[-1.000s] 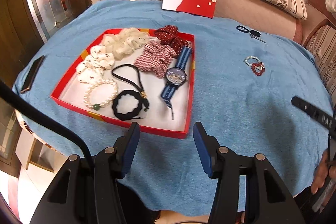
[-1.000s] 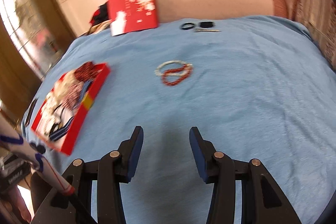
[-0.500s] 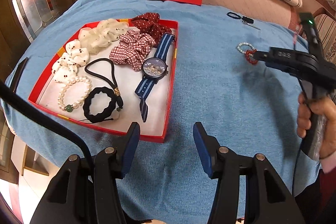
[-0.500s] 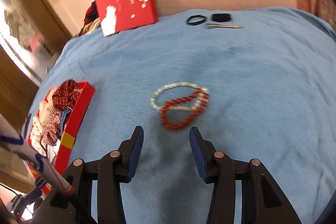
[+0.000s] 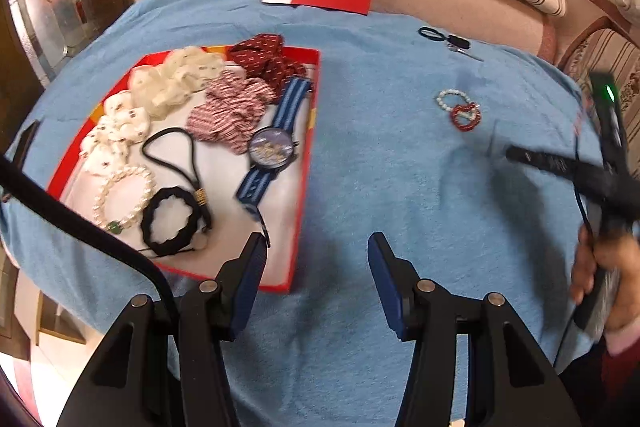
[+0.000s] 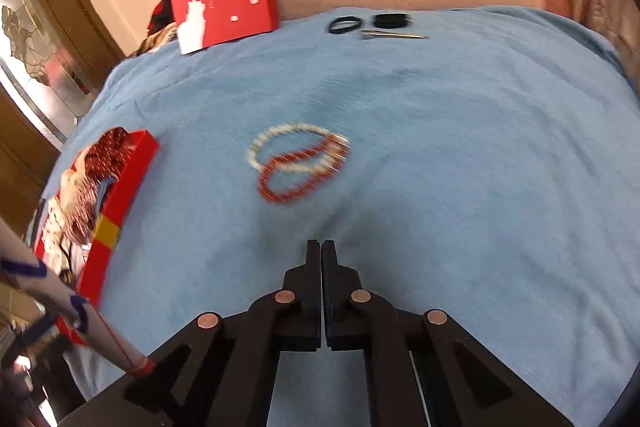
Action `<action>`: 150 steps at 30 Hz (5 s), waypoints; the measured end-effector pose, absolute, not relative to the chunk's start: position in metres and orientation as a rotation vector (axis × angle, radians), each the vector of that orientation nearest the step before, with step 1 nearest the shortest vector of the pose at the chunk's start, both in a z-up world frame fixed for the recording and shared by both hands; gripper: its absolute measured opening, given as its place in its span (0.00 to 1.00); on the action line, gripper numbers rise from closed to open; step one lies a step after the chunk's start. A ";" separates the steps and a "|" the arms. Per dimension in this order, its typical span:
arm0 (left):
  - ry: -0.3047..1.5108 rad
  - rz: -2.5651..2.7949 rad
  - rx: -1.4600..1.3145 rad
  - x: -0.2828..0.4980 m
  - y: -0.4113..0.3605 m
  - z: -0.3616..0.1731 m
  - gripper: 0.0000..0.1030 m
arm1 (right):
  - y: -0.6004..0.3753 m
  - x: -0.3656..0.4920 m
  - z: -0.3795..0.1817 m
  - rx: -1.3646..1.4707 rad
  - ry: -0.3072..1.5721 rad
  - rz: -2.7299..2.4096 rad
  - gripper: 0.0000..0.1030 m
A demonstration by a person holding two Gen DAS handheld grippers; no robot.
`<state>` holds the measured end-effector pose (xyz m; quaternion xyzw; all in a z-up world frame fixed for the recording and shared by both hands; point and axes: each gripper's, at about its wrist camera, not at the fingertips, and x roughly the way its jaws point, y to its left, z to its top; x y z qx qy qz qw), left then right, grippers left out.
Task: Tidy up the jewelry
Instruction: 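Grasp the white bead bracelet with the left gripper, then grasp the red bead bracelet with the right gripper, then carry both bracelets into the tray and open both grippers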
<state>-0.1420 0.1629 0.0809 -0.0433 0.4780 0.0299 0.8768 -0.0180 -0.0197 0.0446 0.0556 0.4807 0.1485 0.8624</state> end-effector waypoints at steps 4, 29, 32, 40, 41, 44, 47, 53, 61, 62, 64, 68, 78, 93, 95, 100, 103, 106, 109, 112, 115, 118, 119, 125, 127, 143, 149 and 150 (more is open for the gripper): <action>0.997 0.030 -0.138 -0.125 0.161 0.086 0.50 | -0.034 -0.029 0.052 0.108 0.979 0.327 0.02; 1.021 -0.078 -0.122 -0.044 0.133 0.069 0.51 | -0.081 -0.016 0.038 0.204 0.957 0.195 0.01; 1.030 -0.143 -0.091 -0.009 0.110 0.059 0.51 | -0.103 -0.018 0.028 0.263 0.956 0.200 0.03; 1.097 -0.378 -0.109 0.079 0.055 0.033 0.48 | -0.116 -0.015 0.017 0.365 0.930 0.247 0.06; 1.103 -0.396 -0.102 0.083 0.050 0.030 0.47 | -0.118 -0.015 0.016 0.388 0.931 0.254 0.06; 1.126 -0.378 -0.050 0.090 0.034 0.020 0.22 | -0.122 -0.010 0.012 0.442 0.936 0.268 0.06; 1.140 -0.352 -0.164 0.089 0.049 0.024 0.05 | -0.121 -0.009 0.013 0.445 0.937 0.271 0.06; 1.159 -0.309 -0.242 0.040 0.092 0.036 0.05 | -0.116 -0.011 0.015 0.407 0.931 0.259 0.07; 1.164 -0.287 -0.274 -0.005 0.122 0.027 0.05 | -0.090 -0.008 0.034 0.315 0.923 0.348 0.38; 1.160 -0.284 -0.278 -0.004 0.122 0.027 0.05 | -0.080 -0.004 0.035 0.296 0.932 0.369 0.38; 1.155 -0.282 -0.274 0.000 0.120 0.027 0.06 | -0.057 0.008 0.036 0.254 0.950 0.405 0.38; 1.132 -0.299 -0.255 0.005 0.113 0.029 0.19 | -0.025 0.031 0.031 0.196 0.979 0.423 0.38; 1.090 -0.270 -0.194 0.003 0.099 0.027 0.05 | 0.020 0.051 0.020 0.010 0.994 0.341 0.11; 0.944 -0.289 -0.211 -0.076 0.137 0.131 0.05 | -0.015 -0.003 0.098 0.153 0.896 0.373 0.08; 0.933 -0.287 -0.217 -0.087 0.148 0.143 0.05 | -0.011 -0.010 0.110 0.150 0.882 0.386 0.08; 0.924 -0.232 -0.236 -0.111 0.191 0.159 0.05 | 0.004 -0.030 0.133 0.149 0.855 0.435 0.08; 0.932 -0.167 -0.238 -0.119 0.223 0.160 0.05 | 0.026 -0.041 0.144 0.139 0.850 0.484 0.08; 0.947 -0.117 -0.265 -0.122 0.254 0.155 0.05 | 0.051 -0.052 0.152 0.114 0.848 0.530 0.08; 0.961 -0.066 -0.300 -0.124 0.286 0.148 0.05 | 0.077 -0.060 0.157 0.085 0.847 0.575 0.08; 0.968 -0.021 -0.336 -0.123 0.313 0.140 0.05 | 0.109 -0.065 0.158 0.074 0.865 0.632 0.08; 0.974 0.017 -0.360 -0.122 0.335 0.129 0.05 | 0.145 -0.070 0.154 0.051 0.889 0.690 0.08; 0.986 0.070 -0.370 -0.118 0.353 0.116 0.05 | 0.179 -0.075 0.148 0.003 0.905 0.731 0.08; 0.989 0.088 -0.377 -0.117 0.360 0.112 0.05 | 0.190 -0.076 0.145 -0.012 0.911 0.743 0.08; 1.000 0.185 -0.400 -0.113 0.398 0.092 0.05 | 0.236 -0.073 0.124 -0.024 0.977 0.800 0.08; 1.011 0.211 -0.405 -0.113 0.407 0.085 0.05 | 0.246 -0.068 0.112 -0.006 1.015 0.811 0.08; 0.930 0.257 -0.323 -0.135 0.397 0.100 0.42 | 0.227 -0.057 0.092 0.001 1.060 0.722 0.39; 0.878 0.265 -0.259 -0.152 0.372 0.120 0.49 | 0.182 -0.064 0.096 0.043 1.047 0.663 0.39; 0.871 0.272 -0.243 -0.156 0.366 0.124 0.49 | 0.174 -0.064 0.095 0.051 1.048 0.650 0.39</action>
